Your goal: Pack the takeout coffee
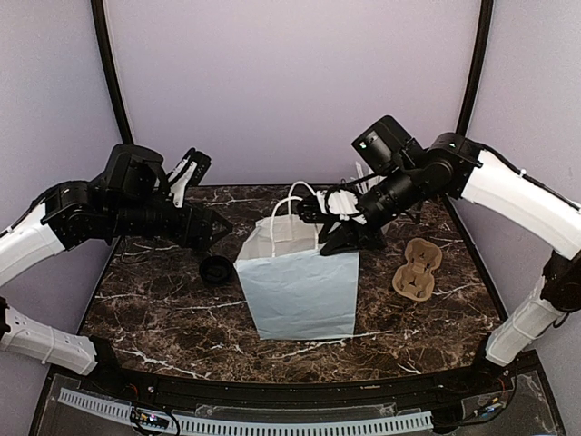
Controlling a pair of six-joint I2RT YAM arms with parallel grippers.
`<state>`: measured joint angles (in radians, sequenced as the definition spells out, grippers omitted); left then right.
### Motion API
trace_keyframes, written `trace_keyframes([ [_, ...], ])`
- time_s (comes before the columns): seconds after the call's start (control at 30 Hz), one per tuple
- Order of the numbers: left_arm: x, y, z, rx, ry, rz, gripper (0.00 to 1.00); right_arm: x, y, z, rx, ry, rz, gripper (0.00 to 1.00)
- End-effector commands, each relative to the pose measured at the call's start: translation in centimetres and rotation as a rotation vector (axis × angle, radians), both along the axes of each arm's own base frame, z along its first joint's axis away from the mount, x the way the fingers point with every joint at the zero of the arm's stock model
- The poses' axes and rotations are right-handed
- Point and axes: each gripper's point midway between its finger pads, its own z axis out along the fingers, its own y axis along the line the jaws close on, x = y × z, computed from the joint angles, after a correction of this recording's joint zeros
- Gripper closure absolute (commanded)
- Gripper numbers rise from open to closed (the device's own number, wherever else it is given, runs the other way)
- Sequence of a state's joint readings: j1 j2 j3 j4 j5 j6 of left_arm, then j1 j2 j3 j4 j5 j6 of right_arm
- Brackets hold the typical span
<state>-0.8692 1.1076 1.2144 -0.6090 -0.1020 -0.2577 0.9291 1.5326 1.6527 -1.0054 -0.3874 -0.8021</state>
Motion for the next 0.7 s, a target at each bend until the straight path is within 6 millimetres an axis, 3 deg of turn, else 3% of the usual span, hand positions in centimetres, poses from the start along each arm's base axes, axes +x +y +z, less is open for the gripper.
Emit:
trace_keyframes([
  [0.0, -0.1, -0.5, 1.6, -0.015, -0.031, -0.029, 0.14, -0.6, -1.2, 1.9, 0.013, -0.069, -0.003, 0.67],
  [0.2, 0.0, -1.2, 1.9, -0.021, -0.04, -0.055, 0.12, -0.1, -4.1, 3.5, 0.043, -0.114, -0.072, 0.49],
  [0.43, 1.1, -2.5, 1.1, 0.019, -0.064, -0.083, 0.11, 1.3, -8.7, 3.7, 0.086, -0.08, -0.187, 0.43],
  [0.53, 1.7, -2.8, 1.0, 0.026, -0.076, -0.078, 0.11, 2.5, -11.4, 2.5, 0.073, -0.045, -0.273, 0.45],
  [0.67, 2.8, -2.1, 0.8, 0.043, -0.094, -0.034, 0.1, 5.9, -16.8, -2.0, 0.013, 0.028, -0.491, 0.48],
])
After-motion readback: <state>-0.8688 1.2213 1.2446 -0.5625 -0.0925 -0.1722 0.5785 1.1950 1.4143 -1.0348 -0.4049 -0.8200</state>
